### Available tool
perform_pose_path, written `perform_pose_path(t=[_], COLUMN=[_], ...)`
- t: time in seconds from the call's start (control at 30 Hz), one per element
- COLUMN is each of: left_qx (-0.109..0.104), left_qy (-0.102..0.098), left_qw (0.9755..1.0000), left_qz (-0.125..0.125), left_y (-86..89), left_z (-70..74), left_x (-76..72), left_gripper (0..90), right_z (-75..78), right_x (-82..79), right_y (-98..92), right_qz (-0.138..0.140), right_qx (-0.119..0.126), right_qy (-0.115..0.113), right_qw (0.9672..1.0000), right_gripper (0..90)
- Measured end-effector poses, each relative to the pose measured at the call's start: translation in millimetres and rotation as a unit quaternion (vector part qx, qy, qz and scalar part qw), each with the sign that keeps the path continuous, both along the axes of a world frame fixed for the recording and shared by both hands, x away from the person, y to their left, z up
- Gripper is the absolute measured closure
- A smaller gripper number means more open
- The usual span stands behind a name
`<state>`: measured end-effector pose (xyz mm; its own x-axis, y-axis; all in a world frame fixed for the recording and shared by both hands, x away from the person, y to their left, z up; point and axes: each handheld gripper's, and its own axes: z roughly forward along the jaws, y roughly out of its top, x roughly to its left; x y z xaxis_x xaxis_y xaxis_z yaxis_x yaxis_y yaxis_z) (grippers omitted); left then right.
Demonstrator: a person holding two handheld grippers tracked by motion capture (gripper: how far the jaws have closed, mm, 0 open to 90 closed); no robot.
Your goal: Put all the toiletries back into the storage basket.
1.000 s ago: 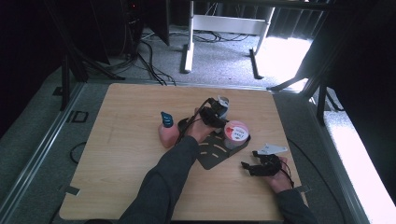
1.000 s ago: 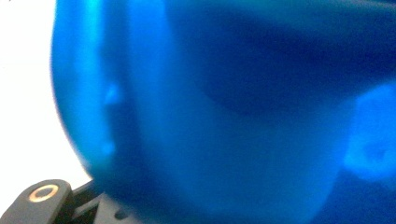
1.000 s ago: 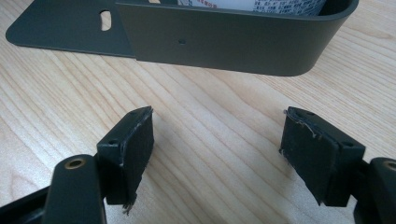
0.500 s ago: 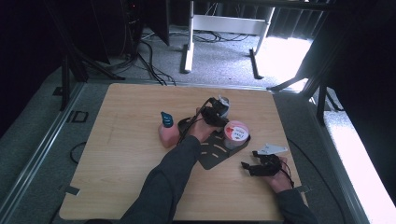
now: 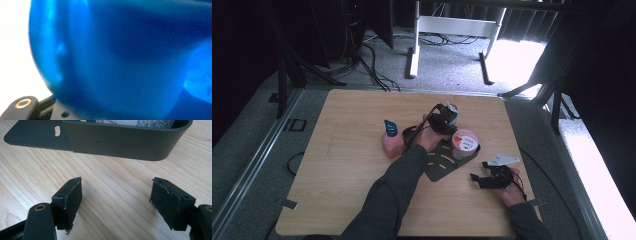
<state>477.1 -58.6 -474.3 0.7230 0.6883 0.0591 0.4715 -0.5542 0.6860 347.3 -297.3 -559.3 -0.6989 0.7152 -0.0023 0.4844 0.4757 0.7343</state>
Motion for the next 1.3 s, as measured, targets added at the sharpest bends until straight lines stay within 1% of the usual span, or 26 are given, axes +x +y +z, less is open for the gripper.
perform_pose_path(t=[0.27, 0.6, 0.9, 1.07, 1.1, 1.3], left_qx=[0.002, -0.005, -0.007, 0.004, 0.009, 0.011], left_qy=[0.004, 0.01, 0.017, 0.02, 0.021, 0.023], left_qw=[1.0, 0.9999, 0.9998, 0.9998, 0.9997, 0.9996], left_qz=[0.0, -0.005, -0.007, -0.009, -0.009, -0.009], left_y=[-2.4, -1.9, -1.3, -1.3, -1.7, -1.8], left_z=[-3.5, -4.1, -3.6, -2.8, -3.3, -3.1], left_x=[1.6, 3.3, 4.2, 3.3, 3.3, 3.4], left_gripper=[54.8, 54.5, 54.2, 54.4, 54.4, 54.3], right_z=[0.0, 0.0, 0.1, 0.0, 0.1, 0.1], right_x=[0.1, 0.0, 0.1, 0.0, 0.0, 0.1], right_y=[-0.1, -0.1, -0.2, -0.1, -0.1, -0.2], right_qz=[0.0, 0.0, 0.0, 0.0, 0.0, 0.0], right_qx=[0.001, 0.001, 0.001, 0.001, 0.001, 0.001], right_qy=[0.0, 0.0, 0.001, 0.0, 0.001, 0.001], right_qw=[1.0, 1.0, 1.0, 1.0, 1.0, 1.0], right_gripper=[25.1, 25.1, 25.1, 25.1, 25.1, 25.1])
